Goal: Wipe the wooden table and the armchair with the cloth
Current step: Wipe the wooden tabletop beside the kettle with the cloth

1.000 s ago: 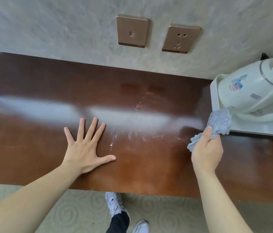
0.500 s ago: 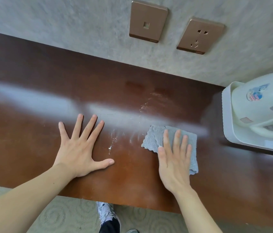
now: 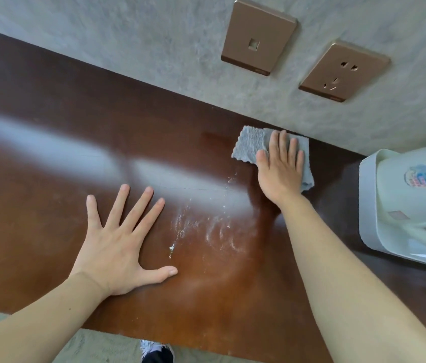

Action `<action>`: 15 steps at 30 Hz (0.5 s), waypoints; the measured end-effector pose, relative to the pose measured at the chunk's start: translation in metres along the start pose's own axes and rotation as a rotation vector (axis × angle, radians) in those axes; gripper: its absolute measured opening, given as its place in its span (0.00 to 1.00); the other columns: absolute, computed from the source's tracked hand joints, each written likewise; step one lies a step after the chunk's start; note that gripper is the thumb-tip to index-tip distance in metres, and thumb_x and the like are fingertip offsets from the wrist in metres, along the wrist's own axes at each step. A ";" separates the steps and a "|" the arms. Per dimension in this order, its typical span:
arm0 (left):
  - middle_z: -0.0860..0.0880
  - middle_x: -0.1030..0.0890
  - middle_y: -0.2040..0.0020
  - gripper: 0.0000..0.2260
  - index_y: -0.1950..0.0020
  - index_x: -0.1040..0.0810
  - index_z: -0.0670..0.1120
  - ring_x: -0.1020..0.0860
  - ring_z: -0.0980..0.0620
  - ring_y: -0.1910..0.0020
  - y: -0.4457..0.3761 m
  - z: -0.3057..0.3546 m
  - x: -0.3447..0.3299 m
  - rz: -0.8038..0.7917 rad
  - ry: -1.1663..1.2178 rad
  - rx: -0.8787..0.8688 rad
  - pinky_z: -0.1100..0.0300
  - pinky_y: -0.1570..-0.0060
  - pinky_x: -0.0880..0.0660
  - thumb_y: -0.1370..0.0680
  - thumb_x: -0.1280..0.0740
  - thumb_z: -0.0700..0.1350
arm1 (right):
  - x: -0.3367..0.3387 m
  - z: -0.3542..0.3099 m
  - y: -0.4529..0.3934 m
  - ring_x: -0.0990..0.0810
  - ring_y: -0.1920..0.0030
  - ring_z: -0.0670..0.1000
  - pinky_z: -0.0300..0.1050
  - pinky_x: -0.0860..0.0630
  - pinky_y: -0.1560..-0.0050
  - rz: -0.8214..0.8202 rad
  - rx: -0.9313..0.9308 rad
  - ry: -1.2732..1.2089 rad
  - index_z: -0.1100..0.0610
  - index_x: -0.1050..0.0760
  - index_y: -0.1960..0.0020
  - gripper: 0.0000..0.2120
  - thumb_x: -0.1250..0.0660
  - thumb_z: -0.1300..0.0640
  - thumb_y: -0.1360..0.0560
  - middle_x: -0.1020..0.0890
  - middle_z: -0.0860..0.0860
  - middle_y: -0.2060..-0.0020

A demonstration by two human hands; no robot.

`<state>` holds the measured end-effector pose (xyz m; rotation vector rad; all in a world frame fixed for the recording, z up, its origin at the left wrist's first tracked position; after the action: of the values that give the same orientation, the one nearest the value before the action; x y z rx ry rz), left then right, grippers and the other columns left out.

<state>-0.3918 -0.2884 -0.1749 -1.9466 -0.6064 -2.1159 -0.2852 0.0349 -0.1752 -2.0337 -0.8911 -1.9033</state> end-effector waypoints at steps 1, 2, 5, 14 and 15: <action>0.46 0.40 0.18 0.54 0.19 0.39 0.49 0.46 0.36 0.19 0.000 0.000 0.000 0.005 0.001 -0.001 0.22 0.31 0.50 0.35 0.47 0.84 | 0.001 -0.003 -0.006 0.64 0.21 0.52 0.54 0.66 0.23 -0.003 0.004 -0.013 0.51 0.62 0.20 0.29 0.61 0.43 0.18 0.60 0.50 0.20; 0.46 0.40 0.18 0.54 0.19 0.39 0.49 0.46 0.35 0.19 0.000 0.000 0.000 0.007 0.002 -0.001 0.21 0.31 0.50 0.35 0.48 0.84 | 0.001 -0.005 -0.009 0.64 0.21 0.52 0.54 0.67 0.23 -0.004 0.005 -0.026 0.50 0.62 0.20 0.29 0.62 0.43 0.19 0.60 0.50 0.20; 0.46 0.41 0.18 0.55 0.19 0.39 0.49 0.46 0.36 0.19 0.001 0.000 0.001 0.002 -0.006 0.004 0.21 0.31 0.50 0.35 0.49 0.84 | 0.003 -0.008 -0.009 0.65 0.21 0.52 0.54 0.66 0.23 -0.022 0.022 -0.063 0.48 0.61 0.20 0.30 0.63 0.42 0.20 0.60 0.50 0.20; 0.51 0.44 0.17 0.53 0.17 0.47 0.54 0.49 0.40 0.18 0.005 0.000 0.003 0.007 -0.050 0.042 0.25 0.29 0.50 0.35 0.57 0.84 | -0.018 -0.005 0.075 0.60 0.21 0.57 0.57 0.59 0.22 0.029 0.076 0.037 0.50 0.60 0.20 0.29 0.56 0.56 0.20 0.56 0.53 0.19; 0.51 0.45 0.17 0.53 0.17 0.48 0.55 0.49 0.40 0.18 0.005 0.000 0.003 0.007 -0.051 0.043 0.25 0.29 0.51 0.35 0.58 0.84 | -0.023 -0.002 0.096 0.60 0.21 0.58 0.57 0.59 0.22 0.029 0.068 0.049 0.51 0.61 0.20 0.30 0.55 0.57 0.19 0.56 0.53 0.20</action>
<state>-0.3902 -0.2925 -0.1715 -1.9825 -0.6474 -2.0375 -0.2324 -0.0487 -0.1734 -1.9423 -0.8972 -1.8736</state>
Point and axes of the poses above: each hand's wrist, its own y-axis away from the middle knuckle, its own x-axis out of the back of the hand, z = x × y, the point moved 5 cm from there along -y, towards the middle knuckle
